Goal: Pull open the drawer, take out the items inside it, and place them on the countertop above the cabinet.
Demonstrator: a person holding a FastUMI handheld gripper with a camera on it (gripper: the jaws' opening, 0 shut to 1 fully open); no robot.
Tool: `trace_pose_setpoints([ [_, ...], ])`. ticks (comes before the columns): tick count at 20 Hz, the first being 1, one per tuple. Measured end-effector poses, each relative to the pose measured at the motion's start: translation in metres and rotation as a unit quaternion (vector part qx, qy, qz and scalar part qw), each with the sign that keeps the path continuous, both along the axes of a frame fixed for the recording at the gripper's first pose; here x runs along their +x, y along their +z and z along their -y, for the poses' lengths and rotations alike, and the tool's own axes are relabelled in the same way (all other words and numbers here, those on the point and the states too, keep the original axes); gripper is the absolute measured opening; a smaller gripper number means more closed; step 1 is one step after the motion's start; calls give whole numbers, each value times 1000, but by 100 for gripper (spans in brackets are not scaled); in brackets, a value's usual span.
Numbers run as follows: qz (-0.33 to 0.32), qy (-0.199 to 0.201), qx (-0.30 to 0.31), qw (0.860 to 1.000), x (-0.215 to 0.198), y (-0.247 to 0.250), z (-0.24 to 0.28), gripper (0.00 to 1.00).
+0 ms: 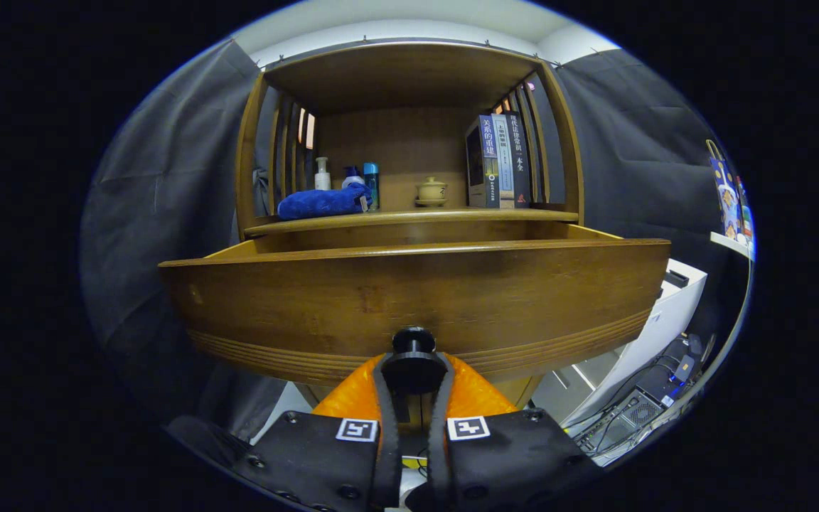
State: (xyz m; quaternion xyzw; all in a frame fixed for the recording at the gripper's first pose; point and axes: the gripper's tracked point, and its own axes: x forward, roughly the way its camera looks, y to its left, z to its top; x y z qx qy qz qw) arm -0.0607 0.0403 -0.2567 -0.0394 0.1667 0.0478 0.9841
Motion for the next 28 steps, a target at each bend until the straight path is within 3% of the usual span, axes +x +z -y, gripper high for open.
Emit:
trace_pose_setpoints([
  [13,-7,-12,8,1000,-20,-3,-2,24],
  [18,-7,-4,-10,1000,-19,9,-5,49],
  [20,16,6,-10,1000,-18,30,-12,51],
  [24,44,28,-14,999,-18,63,-26,94],
  [28,76,44,7,996,-13,99,-42,94],
])
